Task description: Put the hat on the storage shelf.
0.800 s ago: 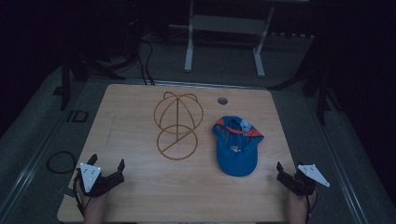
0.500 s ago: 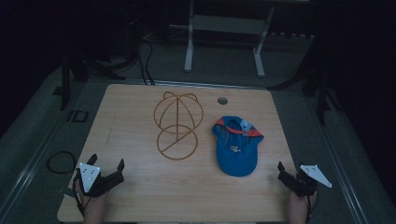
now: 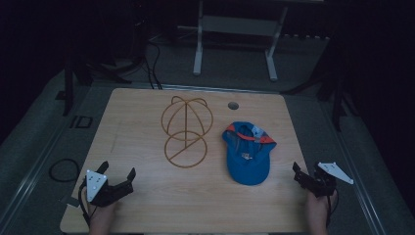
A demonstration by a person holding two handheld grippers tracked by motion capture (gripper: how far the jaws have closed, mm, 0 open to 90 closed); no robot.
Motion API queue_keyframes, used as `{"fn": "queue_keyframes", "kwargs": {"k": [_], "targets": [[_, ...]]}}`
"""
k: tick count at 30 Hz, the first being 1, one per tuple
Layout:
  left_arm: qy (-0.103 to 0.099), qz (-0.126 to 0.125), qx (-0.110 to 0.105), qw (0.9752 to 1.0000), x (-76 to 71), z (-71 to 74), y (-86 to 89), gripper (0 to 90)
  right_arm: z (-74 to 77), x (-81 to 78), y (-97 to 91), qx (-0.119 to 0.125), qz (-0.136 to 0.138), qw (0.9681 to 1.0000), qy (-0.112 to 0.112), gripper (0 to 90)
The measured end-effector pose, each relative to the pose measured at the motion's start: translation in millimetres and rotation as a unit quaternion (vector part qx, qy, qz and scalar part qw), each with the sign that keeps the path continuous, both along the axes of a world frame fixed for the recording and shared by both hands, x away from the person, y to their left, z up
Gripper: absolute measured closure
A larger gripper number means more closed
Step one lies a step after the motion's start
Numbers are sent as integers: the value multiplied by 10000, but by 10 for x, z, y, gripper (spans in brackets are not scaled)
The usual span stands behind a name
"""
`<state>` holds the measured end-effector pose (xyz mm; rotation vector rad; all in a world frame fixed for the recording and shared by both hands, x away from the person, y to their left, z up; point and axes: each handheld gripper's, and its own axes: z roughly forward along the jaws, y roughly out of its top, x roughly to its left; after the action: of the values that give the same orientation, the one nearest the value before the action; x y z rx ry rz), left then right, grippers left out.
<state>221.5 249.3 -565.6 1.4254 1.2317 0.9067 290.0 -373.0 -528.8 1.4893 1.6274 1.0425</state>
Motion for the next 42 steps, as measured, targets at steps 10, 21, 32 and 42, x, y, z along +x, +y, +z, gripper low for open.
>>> {"fn": "queue_keyframes", "kwargs": {"k": [10, 21, 32, 42], "targets": [[300, -303, -184, 9989, 5, 49, -41, 42, 330, 314, 179, -122, 518, 9985, 142, 150], [395, -701, 85, 9967, -25, 89, -150, 42, 545, 659, 439, -242, 849, 9961, 65, 144], [421, -756, 233, 9960, -25, 86, -191, 43, 511, 1001, 611, 31, 1310, 9908, 327, 133], [404, -895, 244, 9949, -31, 86, -212, 43, 400, 1339, 864, -218, 1835, 9808, 631, 216]]}}
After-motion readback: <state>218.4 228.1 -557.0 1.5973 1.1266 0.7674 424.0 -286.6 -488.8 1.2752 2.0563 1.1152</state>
